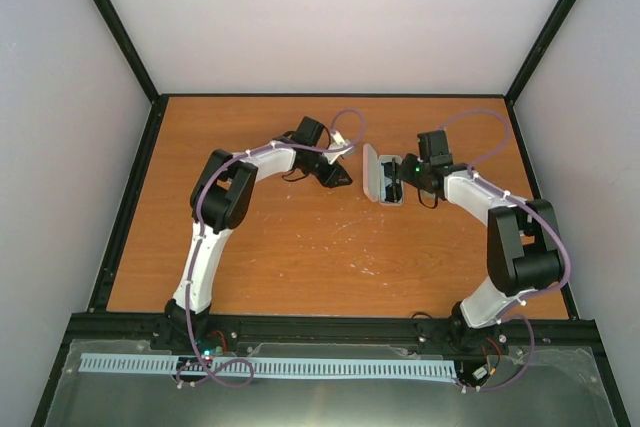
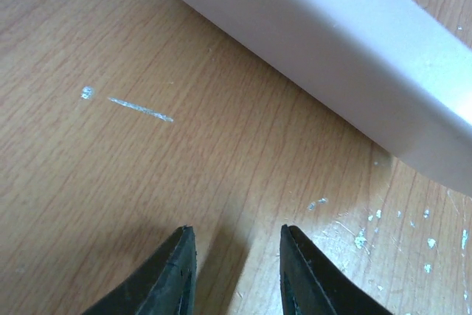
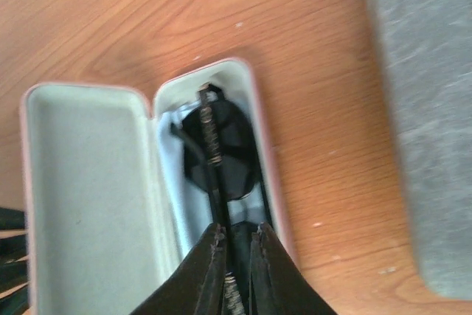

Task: Organize the sunglasses
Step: Adjust the sunglasses in the sunglasses case, then close the sunglasses case at the center of the board.

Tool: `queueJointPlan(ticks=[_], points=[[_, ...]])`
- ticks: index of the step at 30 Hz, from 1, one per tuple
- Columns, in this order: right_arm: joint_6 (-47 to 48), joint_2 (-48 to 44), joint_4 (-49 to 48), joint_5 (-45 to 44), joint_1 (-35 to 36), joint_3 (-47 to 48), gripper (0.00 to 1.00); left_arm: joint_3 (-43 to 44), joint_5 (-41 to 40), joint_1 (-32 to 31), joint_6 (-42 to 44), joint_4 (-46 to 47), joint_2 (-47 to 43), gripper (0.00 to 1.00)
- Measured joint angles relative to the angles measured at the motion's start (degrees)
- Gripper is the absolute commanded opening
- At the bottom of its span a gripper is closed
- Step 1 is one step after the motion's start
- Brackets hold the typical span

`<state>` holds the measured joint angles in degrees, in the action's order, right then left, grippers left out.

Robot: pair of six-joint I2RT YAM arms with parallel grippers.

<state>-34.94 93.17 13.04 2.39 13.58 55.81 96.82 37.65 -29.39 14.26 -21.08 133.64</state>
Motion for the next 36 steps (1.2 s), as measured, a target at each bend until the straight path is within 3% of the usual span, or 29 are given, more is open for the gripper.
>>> queueJointPlan(ticks=[5, 15, 36], points=[[0.0, 1.2, -0.3, -0.2, -3.2, -0.4, 0.06, 0.3, -0.7, 0.0, 0.3, -0.3, 0.0, 0.33], [1.4, 12.2, 1.7, 1.2, -3.7, 4.4, 0.03, 2.4, -2.5, -0.6, 0.8, -1.0, 0.0, 0.33], [1.2, 13.3, -5.7, 7.8, -4.0, 1.6, 0.03, 6.7, -3.8, -4.0, 1.4, -2.0, 0.0, 0.33]])
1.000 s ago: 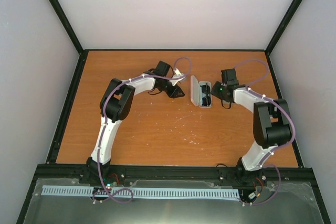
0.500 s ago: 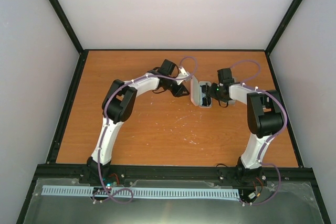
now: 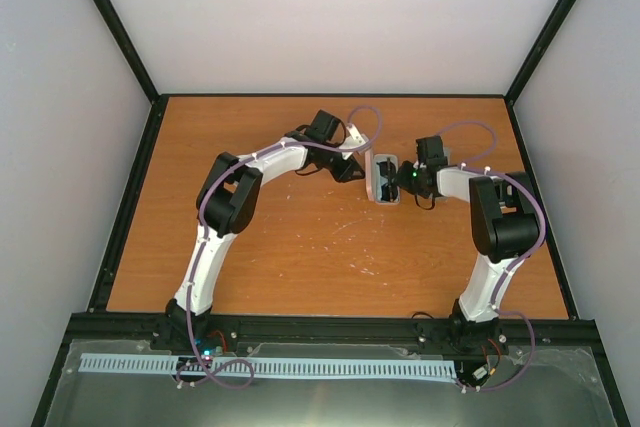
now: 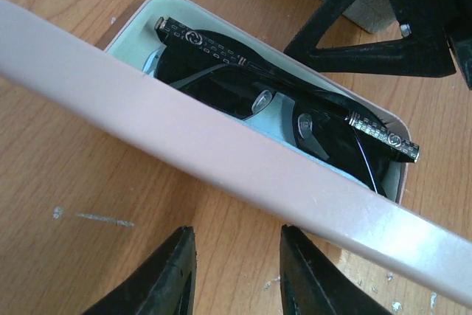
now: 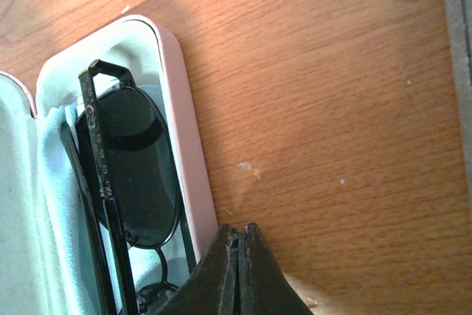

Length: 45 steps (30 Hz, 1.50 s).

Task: Organize the sunglasses
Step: Close the sunglasses case at the center of the board.

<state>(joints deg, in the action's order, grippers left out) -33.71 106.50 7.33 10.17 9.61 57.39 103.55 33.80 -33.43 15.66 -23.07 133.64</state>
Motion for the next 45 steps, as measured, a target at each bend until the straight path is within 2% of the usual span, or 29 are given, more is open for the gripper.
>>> queueJointPlan(ticks=[20, 35, 38, 39, 41, 43, 45], points=[[-0.6, 0.0, -8.4, 5.5, -1.0, -3.8, 0.03, 3.0, 0.5, -1.8, 0.3, -1.0, 2.6, 0.33], [0.3, 0.1, -8.9, 9.0, -1.3, -4.2, 0.03, 3.5, 1.1, -2.3, 0.2, 0.7, 3.7, 0.34], [0.7, 0.1, -8.8, 8.9, -1.3, -4.2, 0.07, 3.5, 1.1, -2.3, 0.1, 0.7, 3.7, 0.35], [1.0, 0.1, -8.7, 8.9, -1.3, -4.2, 0.09, 3.5, 1.1, -2.3, -0.1, 0.7, 3.7, 0.38], [1.6, -0.2, -7.8, 8.9, -1.6, -4.1, 0.11, 3.5, 1.1, -2.3, -0.2, 0.7, 3.7, 0.51], [2.7, -1.3, -5.3, 8.9, -2.0, -4.0, 0.19, 3.5, 1.0, -2.2, -0.4, 0.7, 3.7, 0.70], [4.1, -3.0, -1.9, 8.4, -2.5, -3.7, 0.26, 2.9, 0.7, -1.5, -0.2, 0.7, 3.5, 0.84]])
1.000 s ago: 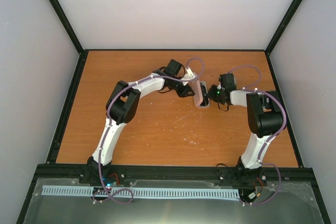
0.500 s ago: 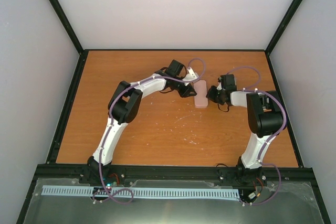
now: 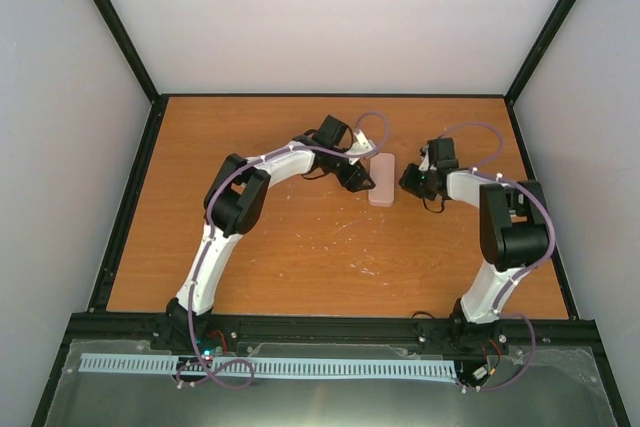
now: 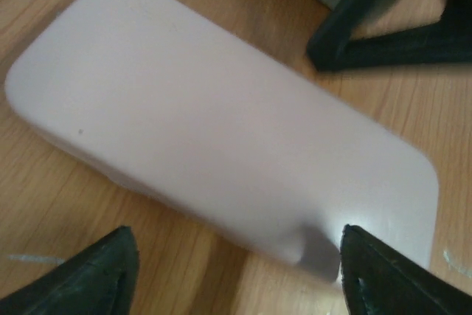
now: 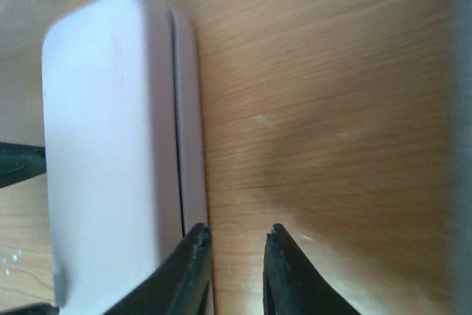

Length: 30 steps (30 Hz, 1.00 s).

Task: Organize the sunglasses
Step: Close the sunglasses case at the center of the board, then reset both arms

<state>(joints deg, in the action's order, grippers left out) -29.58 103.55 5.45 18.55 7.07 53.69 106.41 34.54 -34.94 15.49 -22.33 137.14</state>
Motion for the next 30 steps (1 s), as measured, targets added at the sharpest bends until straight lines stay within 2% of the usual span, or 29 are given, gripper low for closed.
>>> queueJointPlan(ticks=[1, 2, 7, 13, 19, 25, 30], points=[[1.0, -1.1, 1.8, -0.6, -0.5, 0.3, 0.30, -0.9, -0.1, 0.3, -0.5, -0.2, -0.5, 0.96], [1.8, -2.4, 3.5, -1.2, -1.0, 0.6, 0.33, -1.6, -0.2, 0.6, -0.3, -0.3, -1.2, 0.99], [6.5, -11.2, 10.9, -4.4, -4.1, 3.7, 0.49, -7.9, -1.8, 4.7, -1.0, -1.2, -10.5, 1.00], [10.3, -20.3, 17.7, -5.9, -6.2, 5.7, 0.57, -16.3, -4.9, 12.2, -2.9, -0.2, -30.8, 0.99], [12.5, -27.4, 25.5, -7.5, -10.2, 3.7, 0.59, -28.2, -7.2, 18.6, -3.3, 0.0, -44.5, 0.99], [13.7, -30.1, 29.4, -8.4, -11.6, 3.1, 0.59, -36.9, -8.6, 19.6, -3.3, -1.9, -46.5, 0.99], [13.7, -29.9, 29.9, -7.8, -11.6, 3.1, 0.58, -37.8, -8.6, 19.6, -3.2, -2.4, -46.6, 1.00]])
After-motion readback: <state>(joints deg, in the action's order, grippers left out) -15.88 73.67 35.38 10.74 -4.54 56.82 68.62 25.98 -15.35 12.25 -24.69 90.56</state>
